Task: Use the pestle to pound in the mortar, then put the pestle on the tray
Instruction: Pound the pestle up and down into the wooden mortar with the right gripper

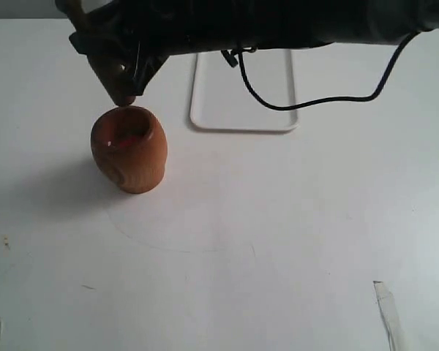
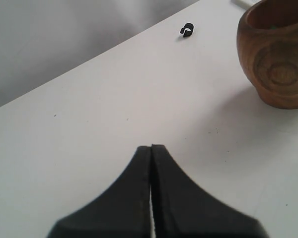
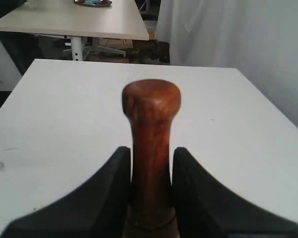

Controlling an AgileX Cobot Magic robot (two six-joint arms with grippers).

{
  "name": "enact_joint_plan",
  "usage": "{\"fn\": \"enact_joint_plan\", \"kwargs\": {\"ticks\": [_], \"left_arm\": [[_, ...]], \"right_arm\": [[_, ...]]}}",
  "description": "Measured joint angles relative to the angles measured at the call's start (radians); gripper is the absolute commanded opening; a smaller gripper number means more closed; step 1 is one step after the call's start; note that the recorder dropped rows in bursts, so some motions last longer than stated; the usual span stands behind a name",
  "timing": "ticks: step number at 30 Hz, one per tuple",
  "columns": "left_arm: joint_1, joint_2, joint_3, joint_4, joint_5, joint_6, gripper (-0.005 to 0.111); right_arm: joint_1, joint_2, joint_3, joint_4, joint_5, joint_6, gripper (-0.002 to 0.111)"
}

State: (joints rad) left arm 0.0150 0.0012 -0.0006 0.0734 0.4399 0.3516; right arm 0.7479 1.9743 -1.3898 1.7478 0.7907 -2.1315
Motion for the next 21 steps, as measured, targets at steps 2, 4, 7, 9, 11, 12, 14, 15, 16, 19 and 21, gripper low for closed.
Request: {"fn": "enact_joint_plan", "kwargs": {"ticks": [2,4,7,9,11,12,14,15,16,19,21], "left_arm": [[0.000,0.000,0.000,0.000,0.000,0.000,0.000],[0.000,0.000,0.000,0.000,0.000,0.000,0.000],[0.000,0.000,0.000,0.000,0.000,0.000,0.000],[0.000,0.000,0.000,0.000,0.000,0.000,0.000],[0.000,0.000,0.000,0.000,0.000,0.000,0.000],[0.000,0.000,0.000,0.000,0.000,0.000,0.000],[0.000,0.000,0.000,0.000,0.000,0.000,0.000],[0.000,0.000,0.000,0.000,0.000,0.000,0.000],[0.000,0.000,0.000,0.000,0.000,0.000,0.000],[0.000,0.000,0.000,0.000,0.000,0.000,0.000],[0.000,0.000,0.000,0.000,0.000,0.000,0.000]], "right_arm": [[0.000,0.044,0.000,0.000,0.000,0.000,0.000],[0.000,0.121,0.000,-0.004,0.000,0.000,0.000],[0.000,0.184,-0.008,0.025,0.029,0.000,0.000],[0.000,0.197,-0.014,0.027,0.045,0.000,0.000],[0.000,0.198,-0.015,0.027,0.052,0.000,0.000],[0.000,0.192,-0.015,0.027,0.052,0.000,0.000],[0.000,0.158,-0.008,0.014,0.024,0.000,0.000],[0.000,0.138,-0.003,0.001,0.011,0.000,0.000],[0.000,0.103,0.004,-0.011,-0.001,0.000,0.000],[0.000,-0.039,0.002,-0.007,-0.001,0.000,0.000],[0.000,-0.076,0.000,0.001,0.010,0.000,0.000]]}}
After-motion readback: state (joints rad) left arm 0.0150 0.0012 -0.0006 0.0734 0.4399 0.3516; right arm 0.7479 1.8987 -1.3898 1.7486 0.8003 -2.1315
